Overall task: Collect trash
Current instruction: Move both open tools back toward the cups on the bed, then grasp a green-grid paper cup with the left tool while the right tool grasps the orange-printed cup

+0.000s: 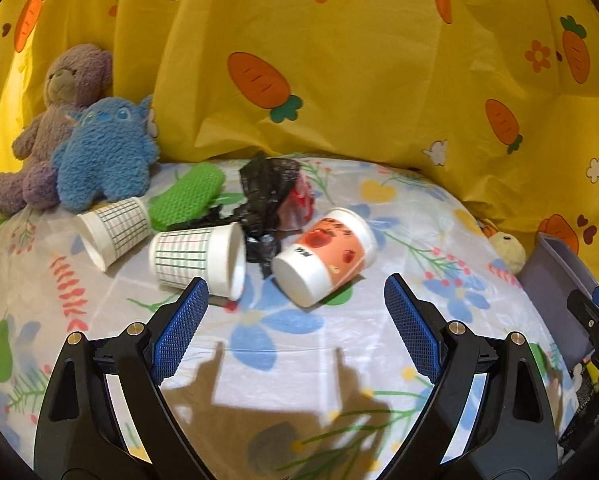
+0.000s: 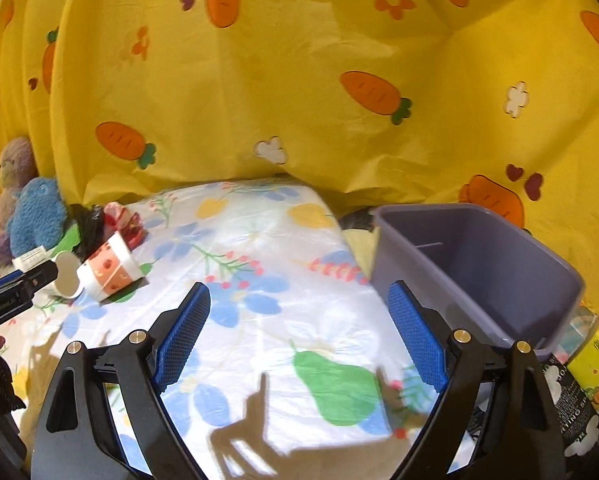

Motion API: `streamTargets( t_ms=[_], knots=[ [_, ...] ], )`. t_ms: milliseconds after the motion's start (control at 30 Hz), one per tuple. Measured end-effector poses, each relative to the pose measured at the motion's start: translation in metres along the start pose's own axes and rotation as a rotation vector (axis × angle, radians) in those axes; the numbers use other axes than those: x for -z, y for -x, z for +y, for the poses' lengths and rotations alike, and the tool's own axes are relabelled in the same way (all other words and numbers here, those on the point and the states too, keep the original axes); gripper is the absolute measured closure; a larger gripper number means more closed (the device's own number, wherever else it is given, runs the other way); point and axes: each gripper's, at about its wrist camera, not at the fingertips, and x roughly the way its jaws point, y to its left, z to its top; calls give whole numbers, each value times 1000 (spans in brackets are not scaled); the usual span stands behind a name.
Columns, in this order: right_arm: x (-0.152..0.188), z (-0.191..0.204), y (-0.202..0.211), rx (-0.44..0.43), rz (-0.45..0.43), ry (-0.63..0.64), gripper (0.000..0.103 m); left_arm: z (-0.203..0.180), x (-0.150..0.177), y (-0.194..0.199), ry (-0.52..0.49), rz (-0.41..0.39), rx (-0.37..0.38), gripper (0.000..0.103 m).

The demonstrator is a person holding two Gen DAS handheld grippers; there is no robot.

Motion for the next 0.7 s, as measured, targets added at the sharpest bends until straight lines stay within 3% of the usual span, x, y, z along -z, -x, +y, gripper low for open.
streamTargets(
  t_ms=[133, 267, 433, 700],
  knots=[
    [-5, 47, -24, -120, 47, 87, 7, 34, 1, 1, 48, 5, -57, 15],
    [-9, 96, -48, -210, 85, 182, 7, 61, 0, 3, 62, 3, -113, 15],
    [-12, 145, -75, -252, 93, 326, 6, 85, -4, 4, 96, 0, -139, 15],
    [-18, 172, -109, -309, 134, 401, 6, 91, -5, -7, 86, 21, -125, 15]
  ],
)
